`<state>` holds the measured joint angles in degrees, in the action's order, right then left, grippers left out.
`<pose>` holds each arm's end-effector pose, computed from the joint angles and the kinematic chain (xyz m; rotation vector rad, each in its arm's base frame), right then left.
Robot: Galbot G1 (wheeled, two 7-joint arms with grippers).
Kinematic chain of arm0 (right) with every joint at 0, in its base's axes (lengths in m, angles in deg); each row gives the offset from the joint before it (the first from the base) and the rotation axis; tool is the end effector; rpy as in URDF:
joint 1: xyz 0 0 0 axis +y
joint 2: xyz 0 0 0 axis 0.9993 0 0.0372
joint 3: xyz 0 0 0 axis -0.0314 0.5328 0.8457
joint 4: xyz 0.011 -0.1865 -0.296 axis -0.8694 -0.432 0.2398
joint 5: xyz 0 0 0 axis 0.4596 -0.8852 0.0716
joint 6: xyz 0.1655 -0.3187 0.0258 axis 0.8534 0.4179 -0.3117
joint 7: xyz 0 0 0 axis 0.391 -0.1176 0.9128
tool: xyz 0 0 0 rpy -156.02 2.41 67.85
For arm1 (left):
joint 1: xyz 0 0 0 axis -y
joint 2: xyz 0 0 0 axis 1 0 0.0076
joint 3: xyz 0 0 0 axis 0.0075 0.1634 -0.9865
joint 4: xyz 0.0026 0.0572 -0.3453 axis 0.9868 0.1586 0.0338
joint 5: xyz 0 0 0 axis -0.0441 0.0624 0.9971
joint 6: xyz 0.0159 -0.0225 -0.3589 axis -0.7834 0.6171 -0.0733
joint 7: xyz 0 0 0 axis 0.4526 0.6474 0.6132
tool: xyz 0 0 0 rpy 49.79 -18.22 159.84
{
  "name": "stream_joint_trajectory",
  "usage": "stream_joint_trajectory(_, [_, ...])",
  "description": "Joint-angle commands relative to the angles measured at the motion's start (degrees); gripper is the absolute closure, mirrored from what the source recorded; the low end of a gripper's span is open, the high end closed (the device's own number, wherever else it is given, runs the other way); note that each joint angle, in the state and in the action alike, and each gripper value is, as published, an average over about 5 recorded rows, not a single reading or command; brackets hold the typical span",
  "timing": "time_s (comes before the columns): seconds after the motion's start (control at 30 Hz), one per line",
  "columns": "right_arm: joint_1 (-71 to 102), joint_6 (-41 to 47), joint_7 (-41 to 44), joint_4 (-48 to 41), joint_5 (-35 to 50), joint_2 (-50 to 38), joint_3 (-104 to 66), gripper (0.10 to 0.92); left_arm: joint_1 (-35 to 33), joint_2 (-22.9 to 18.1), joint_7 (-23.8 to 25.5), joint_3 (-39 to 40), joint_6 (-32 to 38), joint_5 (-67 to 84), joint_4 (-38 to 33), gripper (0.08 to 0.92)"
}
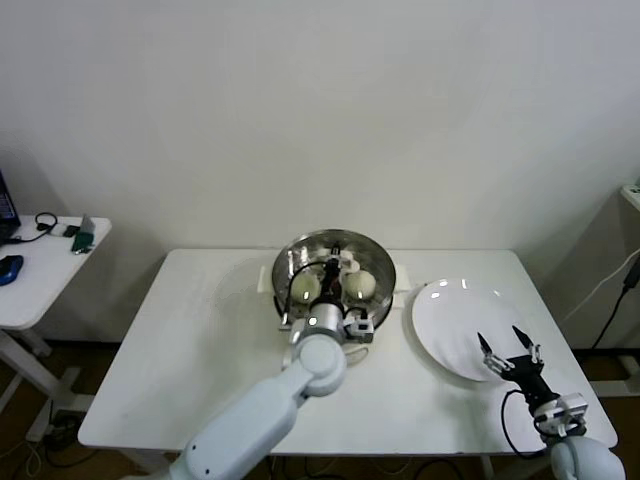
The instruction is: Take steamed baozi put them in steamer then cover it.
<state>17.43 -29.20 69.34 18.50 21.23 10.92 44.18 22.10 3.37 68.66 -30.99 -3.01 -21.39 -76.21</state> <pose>0.2455 -0.2291 -0.4107 0.2015 -2.9747 0.1319 0.3703 -0.1897 -0.2859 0.1327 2.1828 2.1762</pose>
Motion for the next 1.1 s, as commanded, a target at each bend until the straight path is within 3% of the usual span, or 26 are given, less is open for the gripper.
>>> stream_joint_trajectory(0.03, [0.0, -0.1, 0.2, -0.4, -0.1, 0.0, -0.2, 0.203, -0.2, 0.7, 0.3, -0.3, -2.8, 0.6, -1.8, 0.849])
stream_joint_trajectory(0.13, [-0.1, -0.1, 0.3, -0.5, -0.2, 0.0, -0.4, 0.203, -0.2, 1.7, 0.5, -0.2, -2.8, 1.2, -4.1, 0.807])
stream_joint_trajectory(0.47, [-0.4, 0.4, 0.2, -1.1, -0.7, 0.0, -0.8, 0.203, -3.3, 6.3, 2.6, -1.3, -2.8, 2.6, -15.3, 0.518])
stream_joint_trajectory(0.8, [-1.7, 3.6, -1.9, -1.4, -5.3, -0.5, -1.9, 0.203, -10.2, 12.1, -0.6, -3.4, -2.1, 14.2, -26.6, 0.236])
stream_joint_trajectory(0.9, [-2.1, 4.6, -3.1, -1.2, -5.8, -0.6, -1.8, 0.203, -13.8, 13.3, -1.4, -5.0, 0.5, 16.8, -29.0, 0.188])
stream_joint_trajectory(1.1, [-1.7, 5.6, -4.0, 0.6, -6.0, -1.0, -1.0, 0.203, -22.5, 15.2, -4.7, -14.6, 5.9, 21.8, -34.4, 0.177])
